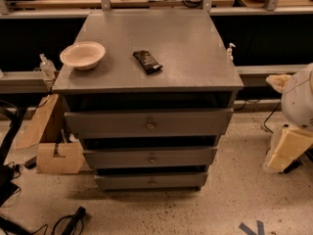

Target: Open top drawer

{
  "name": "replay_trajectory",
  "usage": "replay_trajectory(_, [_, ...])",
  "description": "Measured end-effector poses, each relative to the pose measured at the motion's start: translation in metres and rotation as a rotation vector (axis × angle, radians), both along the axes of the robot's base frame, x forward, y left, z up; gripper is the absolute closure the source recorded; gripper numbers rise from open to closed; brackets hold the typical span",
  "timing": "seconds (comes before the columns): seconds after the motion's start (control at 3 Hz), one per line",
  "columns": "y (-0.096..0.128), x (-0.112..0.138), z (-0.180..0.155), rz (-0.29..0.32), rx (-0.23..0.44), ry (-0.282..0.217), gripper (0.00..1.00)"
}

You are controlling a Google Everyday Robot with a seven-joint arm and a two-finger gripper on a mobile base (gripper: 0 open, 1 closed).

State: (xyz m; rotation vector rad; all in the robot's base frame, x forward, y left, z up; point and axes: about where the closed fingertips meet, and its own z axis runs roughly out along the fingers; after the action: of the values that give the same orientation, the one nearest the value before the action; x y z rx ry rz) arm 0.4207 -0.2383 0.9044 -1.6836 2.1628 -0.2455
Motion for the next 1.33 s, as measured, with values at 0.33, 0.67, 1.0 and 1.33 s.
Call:
replay_trajectory(0.33, [-0.013, 0.015, -0.038, 0.066, -0.013, -0.06, 0.0])
replay_trajectory(0.67, [-0.009, 0.019, -0.046, 0.075, -0.014, -0.052, 0.0])
replay_trajectory(1.0, [0.005, 0.032, -0.069, 0.106, -0.019, -0.029, 0.0])
replay_trajectory(1.33, [0.029, 0.052, -0.1, 0.174, -0.024, 0.008, 0.0])
